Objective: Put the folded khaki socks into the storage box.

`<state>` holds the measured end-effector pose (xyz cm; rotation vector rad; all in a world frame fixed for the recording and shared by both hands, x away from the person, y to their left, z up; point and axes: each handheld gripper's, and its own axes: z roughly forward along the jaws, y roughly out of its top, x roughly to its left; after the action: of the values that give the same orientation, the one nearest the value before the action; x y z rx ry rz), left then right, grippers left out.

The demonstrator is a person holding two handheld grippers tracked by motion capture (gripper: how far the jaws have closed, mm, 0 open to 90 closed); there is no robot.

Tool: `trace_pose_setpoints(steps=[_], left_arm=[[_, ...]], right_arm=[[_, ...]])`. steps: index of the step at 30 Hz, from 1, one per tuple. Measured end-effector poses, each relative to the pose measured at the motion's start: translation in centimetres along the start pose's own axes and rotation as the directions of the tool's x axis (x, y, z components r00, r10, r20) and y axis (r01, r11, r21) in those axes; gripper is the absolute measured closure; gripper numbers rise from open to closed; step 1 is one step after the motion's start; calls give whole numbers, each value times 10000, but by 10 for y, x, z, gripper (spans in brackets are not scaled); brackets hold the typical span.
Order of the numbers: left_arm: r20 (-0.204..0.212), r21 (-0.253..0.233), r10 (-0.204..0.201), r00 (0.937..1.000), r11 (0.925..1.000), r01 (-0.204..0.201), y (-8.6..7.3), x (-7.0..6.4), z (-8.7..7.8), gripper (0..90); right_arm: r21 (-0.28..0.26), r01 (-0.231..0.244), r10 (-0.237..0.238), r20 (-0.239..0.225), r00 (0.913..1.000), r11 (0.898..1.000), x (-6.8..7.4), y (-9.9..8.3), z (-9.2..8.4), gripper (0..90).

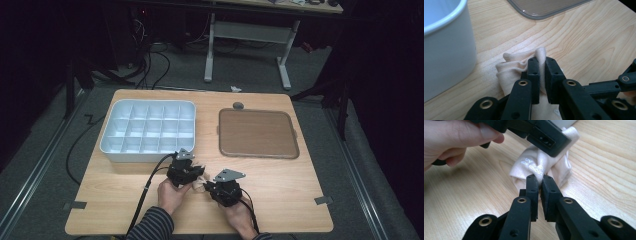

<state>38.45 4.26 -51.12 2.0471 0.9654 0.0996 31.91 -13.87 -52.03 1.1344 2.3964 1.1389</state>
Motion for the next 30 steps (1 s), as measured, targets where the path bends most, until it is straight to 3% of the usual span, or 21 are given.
trace_pose_setpoints(steps=[5,11,17,20,23,30], left_arm=[[-156,174,309,9994,9994,-306,0,-1,2,836],[-173,275,399,9991,9988,-394,1,0,4,832],[-251,246,724,9971,9971,-718,2,-8,-7,673],[-651,186,1115,9916,9937,-1106,1,-12,-16,609],[-952,196,1255,9875,9921,-1242,0,-13,-20,574],[-1250,246,953,9876,9954,-930,-14,-11,-22,526]], right_arm=[[238,8,-9,46,10000,9997,-4,-4,4,858],[357,56,-56,18,10000,9993,-5,-7,7,863],[369,-124,128,-117,9998,9992,-6,-6,8,861],[373,-141,146,-149,9998,9992,-6,-6,8,860],[329,-150,155,-143,9998,9993,-7,-6,8,859],[329,-268,274,-165,9995,9991,-8,-6,8,857]])
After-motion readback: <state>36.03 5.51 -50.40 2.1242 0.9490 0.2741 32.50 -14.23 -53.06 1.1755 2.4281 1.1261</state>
